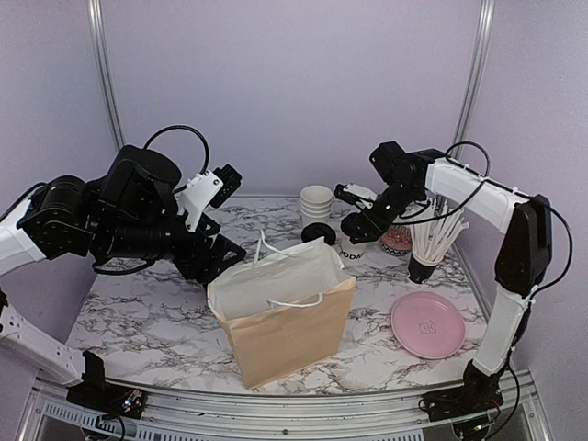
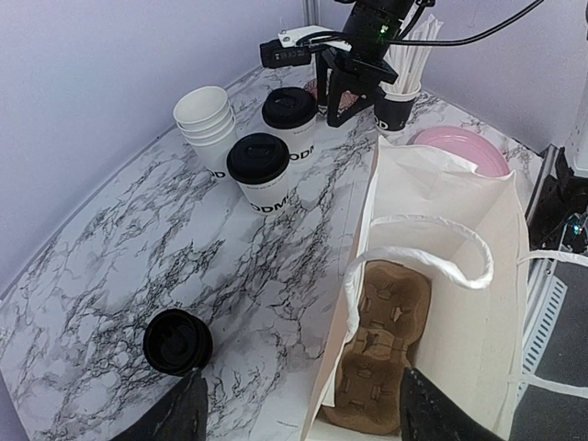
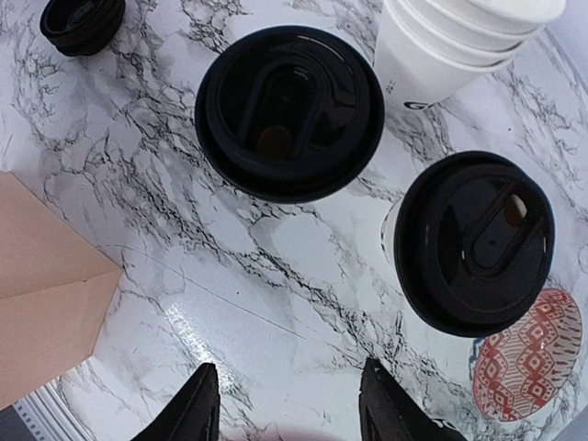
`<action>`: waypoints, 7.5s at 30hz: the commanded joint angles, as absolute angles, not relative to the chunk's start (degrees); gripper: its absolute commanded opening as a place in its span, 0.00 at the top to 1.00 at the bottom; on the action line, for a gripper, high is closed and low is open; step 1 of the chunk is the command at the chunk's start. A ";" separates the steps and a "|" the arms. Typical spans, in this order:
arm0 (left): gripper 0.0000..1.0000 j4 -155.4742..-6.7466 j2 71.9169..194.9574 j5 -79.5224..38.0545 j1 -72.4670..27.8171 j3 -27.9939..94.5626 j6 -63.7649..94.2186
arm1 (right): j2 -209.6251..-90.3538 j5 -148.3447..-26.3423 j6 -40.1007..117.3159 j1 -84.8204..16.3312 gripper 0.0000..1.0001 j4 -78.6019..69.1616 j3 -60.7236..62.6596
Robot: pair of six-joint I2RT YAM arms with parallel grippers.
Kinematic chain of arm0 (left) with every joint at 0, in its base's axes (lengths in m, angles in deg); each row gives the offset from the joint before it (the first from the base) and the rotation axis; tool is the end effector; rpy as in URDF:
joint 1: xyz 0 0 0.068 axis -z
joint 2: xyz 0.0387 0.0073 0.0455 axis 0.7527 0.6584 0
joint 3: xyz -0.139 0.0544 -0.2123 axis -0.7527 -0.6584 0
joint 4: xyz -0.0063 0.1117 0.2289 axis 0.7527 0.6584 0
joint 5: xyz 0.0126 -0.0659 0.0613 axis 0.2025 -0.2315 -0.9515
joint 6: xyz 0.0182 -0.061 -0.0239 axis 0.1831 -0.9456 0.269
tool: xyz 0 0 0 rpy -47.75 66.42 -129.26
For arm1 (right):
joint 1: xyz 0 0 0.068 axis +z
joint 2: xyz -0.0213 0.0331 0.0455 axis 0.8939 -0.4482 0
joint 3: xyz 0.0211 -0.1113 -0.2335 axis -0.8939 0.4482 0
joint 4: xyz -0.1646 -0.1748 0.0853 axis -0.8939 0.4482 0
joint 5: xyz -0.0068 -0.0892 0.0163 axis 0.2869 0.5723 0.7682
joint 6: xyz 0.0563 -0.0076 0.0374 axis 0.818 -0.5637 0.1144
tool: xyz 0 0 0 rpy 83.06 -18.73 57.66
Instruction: Pack the takeout coffee
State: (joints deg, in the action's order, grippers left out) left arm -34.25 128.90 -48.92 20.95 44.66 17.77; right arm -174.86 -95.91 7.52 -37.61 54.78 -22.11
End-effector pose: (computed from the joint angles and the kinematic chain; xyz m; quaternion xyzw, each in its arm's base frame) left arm 0.1084 -0.2403 0.3941 0.3634 0.7859 -0.1858 0.4646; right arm 0.3365 0.1794 0.2669 -0.4356 0.8679 0.1408 0.1928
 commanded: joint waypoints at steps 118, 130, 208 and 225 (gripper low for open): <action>0.28 -34.93 132.69 -45.17 17.77 45.06 17.90 | -157.62 -86.39 -9.16 -27.08 0.19 62.24 1.88; 0.28 -31.59 133.32 -40.23 17.18 47.77 18.18 | -154.94 -86.20 -9.13 -26.81 0.34 63.19 -0.65; 0.61 -24.77 147.97 -34.11 11.03 63.65 21.46 | -160.72 -83.93 -12.64 -0.34 0.54 70.49 -38.32; 0.46 -24.99 140.14 -25.57 11.12 56.92 23.88 | -159.24 -66.48 -7.23 15.40 0.56 73.35 -32.12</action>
State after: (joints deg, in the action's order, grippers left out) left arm -25.56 144.22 -27.98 11.12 56.68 22.56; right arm -161.37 -72.89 -8.89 12.42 72.31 -34.51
